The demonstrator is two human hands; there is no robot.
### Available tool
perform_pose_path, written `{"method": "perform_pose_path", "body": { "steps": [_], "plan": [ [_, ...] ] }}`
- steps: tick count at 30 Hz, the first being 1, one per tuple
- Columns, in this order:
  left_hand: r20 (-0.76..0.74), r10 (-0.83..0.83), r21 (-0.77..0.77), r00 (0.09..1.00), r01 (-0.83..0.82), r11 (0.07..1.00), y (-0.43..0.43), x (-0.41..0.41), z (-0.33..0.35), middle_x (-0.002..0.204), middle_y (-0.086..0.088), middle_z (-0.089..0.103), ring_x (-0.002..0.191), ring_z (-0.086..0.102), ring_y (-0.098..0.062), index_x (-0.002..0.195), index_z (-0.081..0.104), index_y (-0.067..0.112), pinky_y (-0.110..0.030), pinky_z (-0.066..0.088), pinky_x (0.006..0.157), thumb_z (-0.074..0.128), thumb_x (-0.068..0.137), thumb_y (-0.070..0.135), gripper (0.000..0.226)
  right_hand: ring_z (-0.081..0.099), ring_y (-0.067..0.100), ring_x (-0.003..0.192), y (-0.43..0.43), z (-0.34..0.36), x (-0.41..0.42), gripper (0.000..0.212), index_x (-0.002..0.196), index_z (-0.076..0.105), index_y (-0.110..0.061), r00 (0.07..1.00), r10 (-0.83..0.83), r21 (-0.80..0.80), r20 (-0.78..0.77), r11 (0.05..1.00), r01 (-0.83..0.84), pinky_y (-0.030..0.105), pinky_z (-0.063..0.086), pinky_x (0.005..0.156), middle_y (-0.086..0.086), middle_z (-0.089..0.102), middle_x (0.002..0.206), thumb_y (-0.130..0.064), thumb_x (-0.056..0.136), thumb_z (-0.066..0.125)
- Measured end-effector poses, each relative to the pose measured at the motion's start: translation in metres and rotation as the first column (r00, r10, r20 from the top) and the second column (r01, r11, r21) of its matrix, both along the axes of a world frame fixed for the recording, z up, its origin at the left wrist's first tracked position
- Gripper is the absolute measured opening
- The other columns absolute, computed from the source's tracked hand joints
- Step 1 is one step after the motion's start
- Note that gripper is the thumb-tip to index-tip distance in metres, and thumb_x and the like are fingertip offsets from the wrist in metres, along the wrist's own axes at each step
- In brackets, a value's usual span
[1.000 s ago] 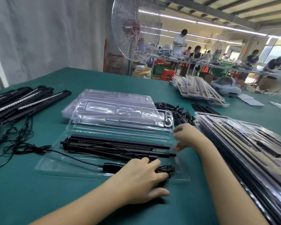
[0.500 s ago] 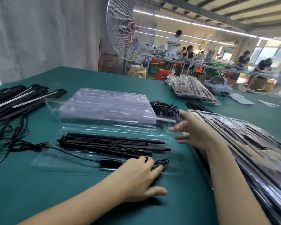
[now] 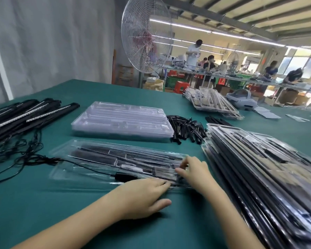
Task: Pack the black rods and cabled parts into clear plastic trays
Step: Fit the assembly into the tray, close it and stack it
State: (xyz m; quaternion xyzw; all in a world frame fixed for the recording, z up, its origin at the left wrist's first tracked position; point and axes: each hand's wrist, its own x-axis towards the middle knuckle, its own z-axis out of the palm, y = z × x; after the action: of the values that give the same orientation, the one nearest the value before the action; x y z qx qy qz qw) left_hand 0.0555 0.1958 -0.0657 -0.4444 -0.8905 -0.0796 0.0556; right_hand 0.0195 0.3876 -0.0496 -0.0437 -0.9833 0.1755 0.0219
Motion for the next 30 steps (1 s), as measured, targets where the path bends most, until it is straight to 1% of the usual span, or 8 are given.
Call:
{"method": "perform_pose_path", "body": {
  "steps": [5, 8, 13, 15, 18, 20, 25, 30],
  "plan": [
    [0.118, -0.042, 0.455, 0.992, -0.017, 0.890, -0.017, -0.001, -0.006, 0.098, -0.009, 0.070, 0.092, 0.064, -0.018, 0.095, 0.069, 0.006, -0.036, 0.048, 0.084, 0.036, 0.094, 0.042, 0.049, 0.049, 0.021, 0.123, 0.011, -0.005, 0.009, 0.024, 0.112, 0.069, -0.015, 0.999, -0.008, -0.206, -0.045, 0.979, -0.001, 0.020, 0.036, 0.089, -0.003, 0.059, 0.130, -0.015, 0.092, 0.055],
    [0.310, -0.003, 0.628, 0.951, -0.202, 0.752, -0.020, -0.003, -0.001, 0.081, 0.001, 0.074, 0.064, 0.063, 0.000, 0.084, 0.076, 0.022, -0.018, 0.047, 0.062, 0.047, 0.089, 0.040, 0.035, 0.050, 0.007, 0.123, 0.019, -0.003, 0.014, 0.030, 0.111, 0.070, -0.015, 0.999, 0.027, -0.327, -0.031, 0.944, -0.036, 0.006, 0.030, 0.083, -0.005, 0.057, 0.131, -0.001, 0.089, 0.054],
    [0.550, -0.206, 0.786, 0.809, -0.419, 0.455, -0.009, -0.003, 0.020, 0.073, -0.008, 0.071, 0.067, 0.069, -0.022, 0.069, 0.073, 0.017, -0.034, 0.056, 0.055, 0.048, 0.089, 0.031, 0.035, 0.052, 0.004, 0.119, 0.022, 0.000, 0.012, 0.030, 0.110, 0.071, -0.020, 0.999, 0.039, -0.273, -0.030, 0.961, -0.046, 0.006, 0.031, 0.076, -0.011, 0.058, 0.129, -0.004, 0.088, 0.058],
    [0.347, 0.010, 0.701, 0.938, -0.267, 0.662, -0.005, -0.008, 0.023, 0.106, 0.005, 0.071, 0.099, 0.064, -0.010, 0.097, 0.072, 0.025, -0.034, 0.053, 0.086, 0.044, 0.090, 0.040, 0.032, 0.052, 0.005, 0.120, 0.024, 0.000, 0.012, 0.030, 0.109, 0.072, -0.022, 0.999, 0.037, -0.273, -0.032, 0.961, -0.044, 0.009, 0.034, 0.079, -0.012, 0.059, 0.128, -0.005, 0.088, 0.059],
    [-0.016, 0.126, 0.015, 0.992, -0.125, 0.992, 0.002, -0.019, 0.012, 0.154, 0.019, 0.003, 0.143, -0.001, -0.001, 0.148, 0.020, 0.040, -0.030, -0.007, 0.117, 0.024, 0.093, 0.063, 0.059, 0.050, 0.010, 0.123, 0.024, -0.004, 0.011, 0.030, 0.107, 0.072, -0.021, 0.998, 0.018, -0.275, -0.054, 0.961, -0.032, 0.015, 0.035, 0.096, -0.009, 0.061, 0.127, -0.003, 0.086, 0.060],
    [0.001, 0.137, -0.196, 0.991, -0.135, 0.971, 0.003, -0.022, 0.000, 0.155, 0.018, -0.013, 0.143, -0.015, -0.004, 0.147, -0.004, 0.046, -0.039, -0.016, 0.112, 0.019, 0.092, 0.066, 0.063, 0.052, 0.011, 0.118, 0.022, -0.007, 0.011, 0.031, 0.106, 0.072, -0.021, 0.998, -0.002, -0.283, -0.070, 0.959, -0.018, 0.016, 0.036, 0.094, -0.009, 0.060, 0.126, -0.002, 0.085, 0.061],
    [0.026, 0.154, -0.196, 0.988, -0.146, 0.970, 0.001, -0.025, -0.012, 0.147, 0.022, -0.021, 0.142, -0.018, -0.004, 0.143, -0.013, 0.051, -0.039, -0.019, 0.111, 0.015, 0.094, 0.064, 0.058, 0.052, 0.007, 0.074, 0.028, -0.007, 0.013, 0.032, 0.108, 0.061, -0.016, 0.979, -0.182, -0.334, -0.087, 0.932, 0.144, 0.022, 0.037, 0.066, 0.004, 0.056, 0.110, -0.016, 0.078, 0.072],
    [0.000, 0.160, -0.185, 0.987, -0.157, 0.970, 0.002, -0.028, -0.014, 0.156, 0.017, -0.011, 0.145, -0.011, -0.008, 0.146, -0.008, 0.046, -0.040, -0.011, 0.115, 0.015, 0.101, 0.048, 0.051, 0.060, 0.025, 0.085, 0.022, -0.007, 0.008, 0.035, 0.105, 0.060, 0.001, 0.972, -0.224, -0.310, 0.065, 0.922, 0.233, 0.030, 0.043, 0.069, 0.014, 0.066, 0.096, -0.027, 0.085, 0.065]
  ]
}}
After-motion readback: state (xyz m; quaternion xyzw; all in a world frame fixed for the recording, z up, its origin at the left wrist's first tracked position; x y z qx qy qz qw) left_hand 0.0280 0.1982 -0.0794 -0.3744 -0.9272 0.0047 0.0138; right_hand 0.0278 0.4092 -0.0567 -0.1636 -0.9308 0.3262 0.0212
